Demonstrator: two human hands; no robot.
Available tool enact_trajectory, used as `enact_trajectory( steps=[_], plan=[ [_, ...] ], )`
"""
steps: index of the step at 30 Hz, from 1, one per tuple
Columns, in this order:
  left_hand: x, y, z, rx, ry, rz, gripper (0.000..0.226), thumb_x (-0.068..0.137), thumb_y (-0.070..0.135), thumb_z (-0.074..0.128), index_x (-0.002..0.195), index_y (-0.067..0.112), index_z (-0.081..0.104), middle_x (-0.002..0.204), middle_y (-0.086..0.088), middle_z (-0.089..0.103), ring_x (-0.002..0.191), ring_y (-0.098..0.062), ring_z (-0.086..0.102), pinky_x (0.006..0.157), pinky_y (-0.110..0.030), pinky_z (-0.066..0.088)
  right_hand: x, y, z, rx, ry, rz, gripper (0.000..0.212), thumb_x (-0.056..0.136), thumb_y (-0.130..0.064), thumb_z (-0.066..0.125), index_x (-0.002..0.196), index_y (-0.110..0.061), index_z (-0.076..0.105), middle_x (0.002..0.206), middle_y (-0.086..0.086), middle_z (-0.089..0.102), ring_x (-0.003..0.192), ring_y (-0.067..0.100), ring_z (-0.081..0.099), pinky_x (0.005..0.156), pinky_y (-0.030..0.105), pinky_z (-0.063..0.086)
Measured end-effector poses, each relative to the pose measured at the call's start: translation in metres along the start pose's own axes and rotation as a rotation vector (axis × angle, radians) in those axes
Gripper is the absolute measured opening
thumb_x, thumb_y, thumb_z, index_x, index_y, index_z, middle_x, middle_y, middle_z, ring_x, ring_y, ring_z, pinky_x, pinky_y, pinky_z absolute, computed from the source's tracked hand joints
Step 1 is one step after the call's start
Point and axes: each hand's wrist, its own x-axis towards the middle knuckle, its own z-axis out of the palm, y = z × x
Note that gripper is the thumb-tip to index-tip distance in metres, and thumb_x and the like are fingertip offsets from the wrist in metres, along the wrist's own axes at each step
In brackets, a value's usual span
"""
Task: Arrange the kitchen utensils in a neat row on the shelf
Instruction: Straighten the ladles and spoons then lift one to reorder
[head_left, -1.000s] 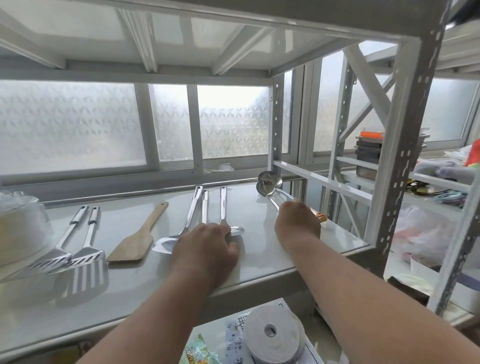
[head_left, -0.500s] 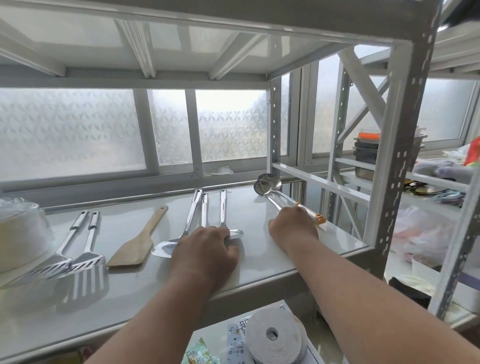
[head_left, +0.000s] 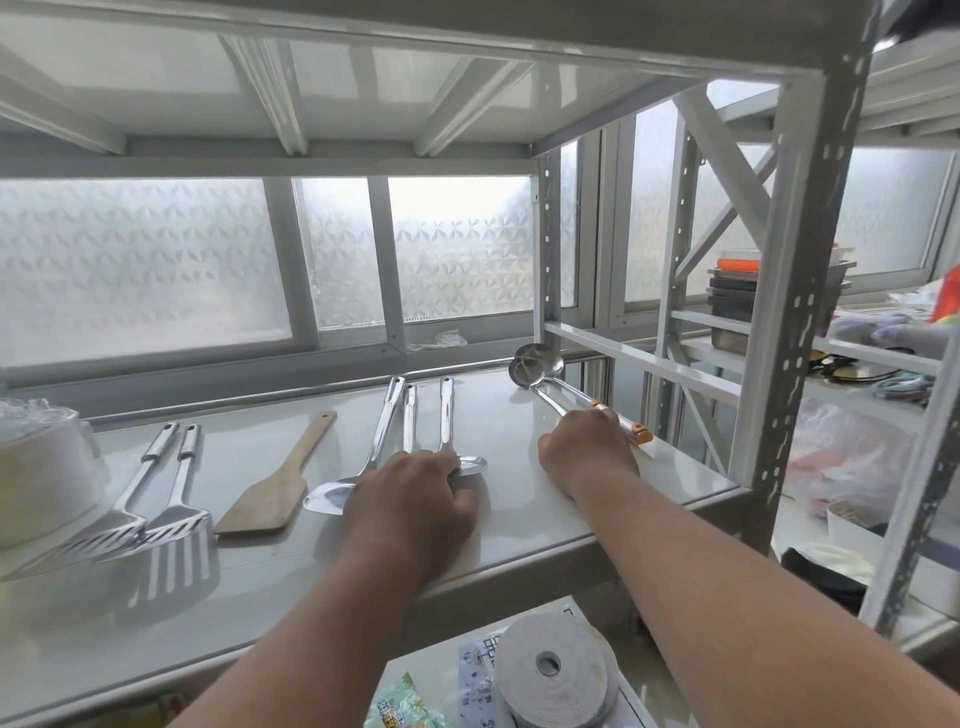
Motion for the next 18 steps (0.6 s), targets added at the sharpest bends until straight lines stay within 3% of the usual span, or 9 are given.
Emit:
enact_trajectory(
  steps=[5, 7, 9, 12, 18],
  plan=[
    [0.001, -0.001, 0.002, -0.002, 0.005, -0.005, 0.034, 0.081, 0.047, 0.046, 0.104, 0.035, 0.067, 0.100, 0.005, 0.071, 0.100, -0.028, 0.065, 0.084, -0.039, 0.051, -0.001, 0.000, 0.002, -0.007, -0.023, 0.019, 0.042, 0.096, -0.022, 0.034, 0.117, -0.010, 0.068, 0.117, 0.016, 0.066, 0.114, 0.037, 0.054, 0.084, 0.036, 0.037],
    [0.001, -0.001, 0.002, -0.004, 0.005, -0.006, 0.034, 0.081, 0.047, 0.046, 0.105, 0.035, 0.067, 0.101, 0.005, 0.071, 0.100, -0.028, 0.066, 0.085, -0.039, 0.052, -0.001, 0.001, 0.000, 0.003, -0.025, 0.031, 0.033, 0.092, -0.025, 0.041, 0.109, -0.016, 0.068, 0.118, 0.014, 0.063, 0.111, 0.036, 0.056, 0.080, 0.036, 0.037],
    [0.001, -0.001, 0.002, -0.003, 0.000, -0.011, 0.035, 0.080, 0.047, 0.046, 0.105, 0.036, 0.067, 0.101, 0.005, 0.071, 0.100, -0.028, 0.066, 0.085, -0.040, 0.053, -0.001, 0.001, -0.003, -0.004, -0.008, 0.011, 0.031, 0.092, -0.021, 0.043, 0.110, -0.018, 0.068, 0.120, 0.014, 0.063, 0.111, 0.036, 0.058, 0.084, 0.038, 0.041],
    [0.001, 0.000, 0.001, -0.004, -0.009, -0.019, 0.037, 0.080, 0.049, 0.045, 0.108, 0.037, 0.067, 0.101, 0.005, 0.071, 0.101, -0.028, 0.065, 0.087, -0.041, 0.053, -0.007, -0.001, -0.005, -0.017, -0.017, -0.055, 0.040, 0.098, -0.009, 0.036, 0.121, -0.005, 0.068, 0.122, 0.016, 0.066, 0.111, 0.038, 0.061, 0.097, 0.042, 0.042],
    [-0.001, 0.001, -0.002, 0.008, -0.005, -0.008, 0.034, 0.083, 0.046, 0.048, 0.107, 0.034, 0.068, 0.104, 0.004, 0.071, 0.102, -0.027, 0.065, 0.086, -0.039, 0.052, -0.007, -0.002, -0.009, -0.077, 0.001, -0.050, 0.038, 0.101, -0.019, 0.035, 0.118, -0.005, 0.067, 0.117, 0.015, 0.068, 0.115, 0.036, 0.057, 0.103, 0.041, 0.043]
  ],
)
